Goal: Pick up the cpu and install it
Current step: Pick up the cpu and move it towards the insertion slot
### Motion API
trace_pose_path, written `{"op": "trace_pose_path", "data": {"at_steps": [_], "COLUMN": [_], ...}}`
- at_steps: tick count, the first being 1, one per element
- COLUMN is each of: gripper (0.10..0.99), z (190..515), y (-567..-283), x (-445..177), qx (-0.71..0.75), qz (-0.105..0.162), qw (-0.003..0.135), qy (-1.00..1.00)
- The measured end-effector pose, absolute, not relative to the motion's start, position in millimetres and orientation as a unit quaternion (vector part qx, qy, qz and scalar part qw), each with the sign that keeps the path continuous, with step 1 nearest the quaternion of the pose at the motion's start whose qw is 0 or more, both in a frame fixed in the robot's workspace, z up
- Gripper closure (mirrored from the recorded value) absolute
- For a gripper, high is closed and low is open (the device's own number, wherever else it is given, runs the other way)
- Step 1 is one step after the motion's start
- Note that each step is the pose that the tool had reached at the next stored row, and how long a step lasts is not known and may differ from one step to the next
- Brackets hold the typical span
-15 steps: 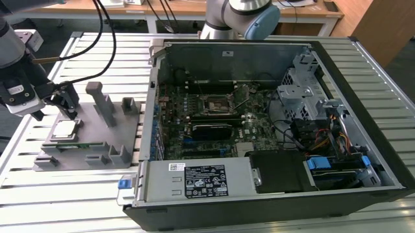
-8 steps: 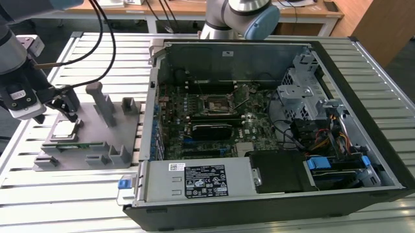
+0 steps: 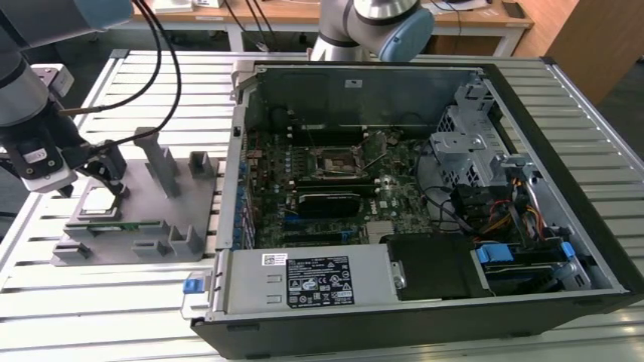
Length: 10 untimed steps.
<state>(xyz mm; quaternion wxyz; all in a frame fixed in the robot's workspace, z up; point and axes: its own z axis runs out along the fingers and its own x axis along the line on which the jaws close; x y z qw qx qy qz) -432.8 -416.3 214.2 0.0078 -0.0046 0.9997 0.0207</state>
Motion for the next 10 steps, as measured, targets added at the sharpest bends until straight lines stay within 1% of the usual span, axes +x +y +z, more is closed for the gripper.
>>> {"op": "trace_pose_path", "data": {"at_steps": [10], "gripper": [0.325], "z": [199.8], "y": [-412.4], "x": [-436.6], "qx": [-0.003], "qz": [0.021], "qw": [0.007], "qy": [1.0]}}
